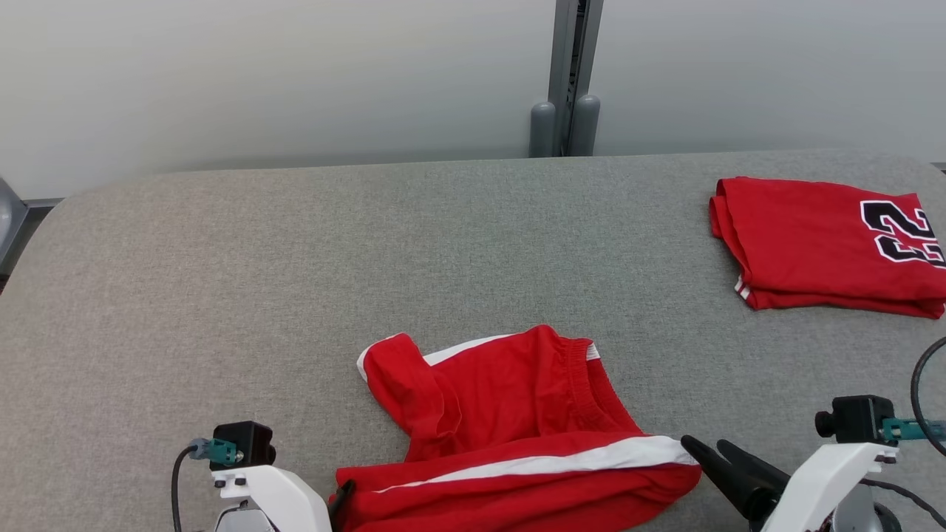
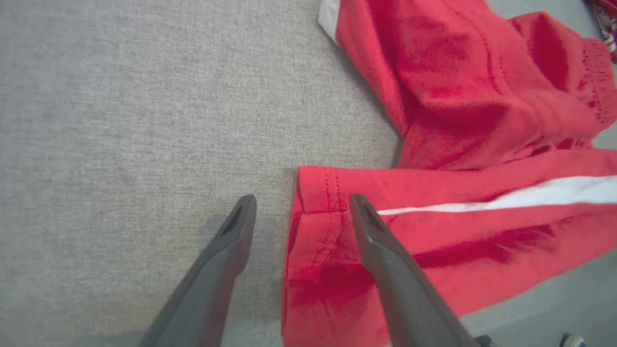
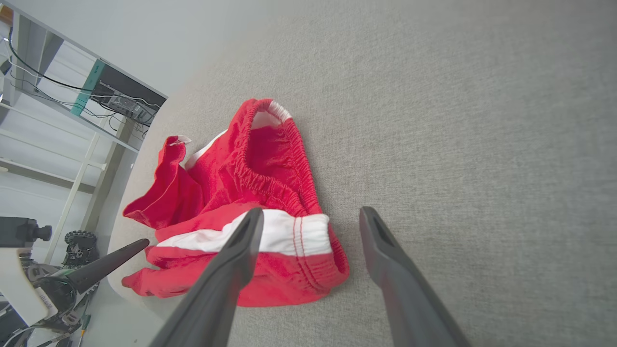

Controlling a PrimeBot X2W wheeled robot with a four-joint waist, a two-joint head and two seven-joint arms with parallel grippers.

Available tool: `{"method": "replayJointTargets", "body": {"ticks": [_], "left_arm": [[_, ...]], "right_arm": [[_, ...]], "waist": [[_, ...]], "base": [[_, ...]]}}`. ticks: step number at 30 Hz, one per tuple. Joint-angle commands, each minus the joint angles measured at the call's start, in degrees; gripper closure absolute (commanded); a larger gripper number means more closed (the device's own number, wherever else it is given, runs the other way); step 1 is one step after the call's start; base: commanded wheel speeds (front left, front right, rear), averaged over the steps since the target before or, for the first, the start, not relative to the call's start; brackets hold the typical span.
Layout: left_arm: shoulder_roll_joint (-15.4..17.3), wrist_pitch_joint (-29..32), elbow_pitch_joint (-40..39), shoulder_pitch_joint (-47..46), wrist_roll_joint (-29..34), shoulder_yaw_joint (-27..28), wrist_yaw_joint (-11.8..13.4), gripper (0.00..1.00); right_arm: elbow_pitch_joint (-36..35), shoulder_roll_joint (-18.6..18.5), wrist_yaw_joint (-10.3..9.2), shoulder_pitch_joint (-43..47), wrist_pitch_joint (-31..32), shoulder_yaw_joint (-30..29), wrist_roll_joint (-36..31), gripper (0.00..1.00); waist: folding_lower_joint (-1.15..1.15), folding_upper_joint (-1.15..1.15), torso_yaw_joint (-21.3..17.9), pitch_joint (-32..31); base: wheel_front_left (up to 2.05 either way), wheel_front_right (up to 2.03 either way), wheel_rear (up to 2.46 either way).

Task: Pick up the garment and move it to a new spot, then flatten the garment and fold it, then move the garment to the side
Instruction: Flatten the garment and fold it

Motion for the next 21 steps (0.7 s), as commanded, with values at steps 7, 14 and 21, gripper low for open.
{"method": "replayJointTargets", "body": {"ticks": [7, 14, 21], "left_arm": [[1.07, 4.19, -0.03, -1.01, -1.79, -0.77, -0.97, 0.0], [1.61, 6.27, -0.7, -0.57, -2.28, -1.53, -1.19, 0.0], [1.64, 6.8, -1.36, -0.24, -2.7, -1.74, -0.94, 0.0]], "right_arm": [[-0.72, 1.41, 0.03, -1.82, 4.75, 1.09, 5.45, 0.0], [0.32, 0.89, 0.04, -2.34, 5.74, 0.92, 5.23, 0.0], [1.17, 1.38, 0.04, -1.88, 7.26, 0.12, 3.97, 0.0]], "waist": [[0.0, 0.0, -0.36, 0.51], [0.0, 0.0, -0.05, 0.66], [0.0, 0.0, 0.25, 0.72]], "base": [[0.0, 0.0, 0.0], [0.0, 0.0, 0.0], [0.0, 0.0, 0.0]]}}
